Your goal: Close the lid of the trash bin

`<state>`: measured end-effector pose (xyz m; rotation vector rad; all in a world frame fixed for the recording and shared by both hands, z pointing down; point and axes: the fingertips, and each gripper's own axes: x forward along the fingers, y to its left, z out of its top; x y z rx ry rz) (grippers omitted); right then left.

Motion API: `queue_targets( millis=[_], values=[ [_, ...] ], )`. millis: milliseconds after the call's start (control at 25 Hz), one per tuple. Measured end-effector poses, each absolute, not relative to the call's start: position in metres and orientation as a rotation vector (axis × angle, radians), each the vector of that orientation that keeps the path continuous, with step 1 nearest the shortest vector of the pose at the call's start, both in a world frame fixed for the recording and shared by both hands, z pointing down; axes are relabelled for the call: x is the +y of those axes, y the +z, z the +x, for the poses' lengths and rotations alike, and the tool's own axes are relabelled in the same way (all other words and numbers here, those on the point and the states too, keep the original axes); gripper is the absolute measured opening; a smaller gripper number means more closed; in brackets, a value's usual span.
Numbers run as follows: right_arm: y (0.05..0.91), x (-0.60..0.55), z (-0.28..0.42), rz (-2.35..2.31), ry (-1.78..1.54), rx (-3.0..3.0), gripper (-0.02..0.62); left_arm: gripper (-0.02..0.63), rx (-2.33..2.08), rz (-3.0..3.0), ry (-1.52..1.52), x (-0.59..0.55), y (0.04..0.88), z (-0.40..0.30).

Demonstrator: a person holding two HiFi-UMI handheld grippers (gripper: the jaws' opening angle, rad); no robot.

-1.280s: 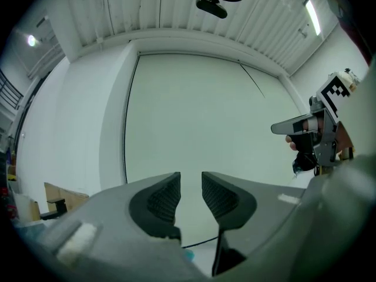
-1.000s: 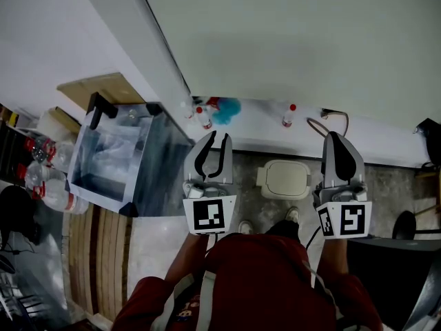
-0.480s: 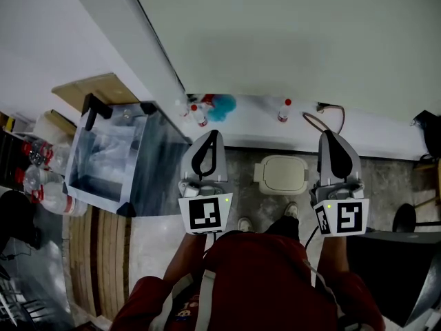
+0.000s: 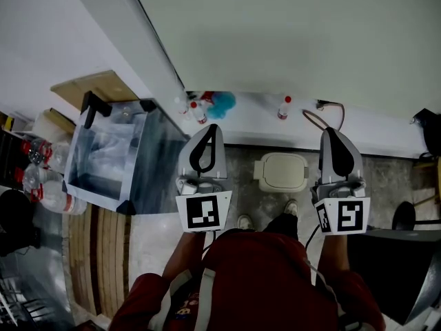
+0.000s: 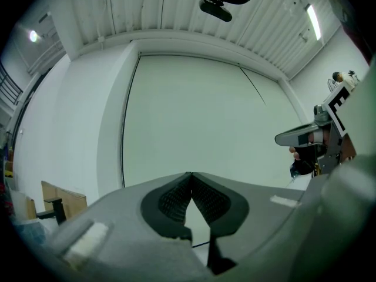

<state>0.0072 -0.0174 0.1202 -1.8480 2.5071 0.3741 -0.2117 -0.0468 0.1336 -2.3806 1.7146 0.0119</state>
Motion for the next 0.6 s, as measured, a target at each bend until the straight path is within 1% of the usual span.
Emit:
queue_targets(
  millis=[600],
  values=[
    [0.1205,-0.0192,0.0053,-1.868,0.382,2.507,-0.001,0.005,1.738,-2.391,0.033,-0.047,0.1357,-0.2202]
  ],
)
